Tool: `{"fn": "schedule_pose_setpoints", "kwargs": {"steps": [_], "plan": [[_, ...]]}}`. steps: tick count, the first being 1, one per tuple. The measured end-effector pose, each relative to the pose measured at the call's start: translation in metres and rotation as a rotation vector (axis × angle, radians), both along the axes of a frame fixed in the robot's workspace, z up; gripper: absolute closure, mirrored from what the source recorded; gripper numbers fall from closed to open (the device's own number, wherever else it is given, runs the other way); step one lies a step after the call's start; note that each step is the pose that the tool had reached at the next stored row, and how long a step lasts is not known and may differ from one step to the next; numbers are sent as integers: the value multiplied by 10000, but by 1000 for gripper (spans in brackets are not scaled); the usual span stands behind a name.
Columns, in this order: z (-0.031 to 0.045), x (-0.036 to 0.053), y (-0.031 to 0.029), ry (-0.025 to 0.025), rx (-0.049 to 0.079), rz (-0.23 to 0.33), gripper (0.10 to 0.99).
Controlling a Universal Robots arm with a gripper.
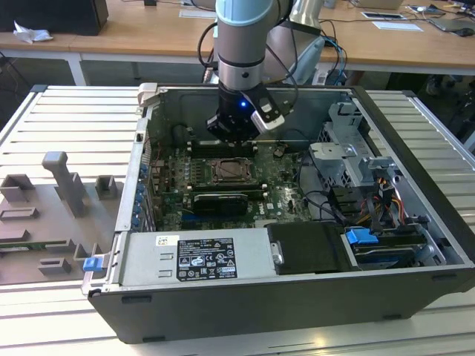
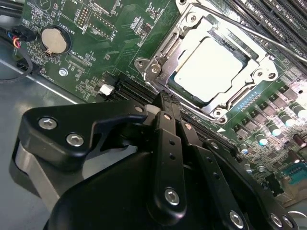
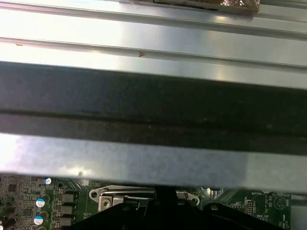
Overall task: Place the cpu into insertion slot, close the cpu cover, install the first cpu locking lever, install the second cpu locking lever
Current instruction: 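Install the first cpu locking lever, then install the second cpu locking lever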
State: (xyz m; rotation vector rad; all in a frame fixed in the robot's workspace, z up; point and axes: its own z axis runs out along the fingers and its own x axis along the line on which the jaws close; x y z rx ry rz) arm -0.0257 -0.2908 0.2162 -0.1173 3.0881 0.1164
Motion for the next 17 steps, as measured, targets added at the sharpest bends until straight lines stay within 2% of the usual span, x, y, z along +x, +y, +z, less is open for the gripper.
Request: {"fn": "schedule_pose_setpoints", "kwargs": {"steps": [10, 17], "plan": [[1, 0, -24, 1, -2, 2, 980], [1, 0, -84, 1, -2, 1, 980]]}}
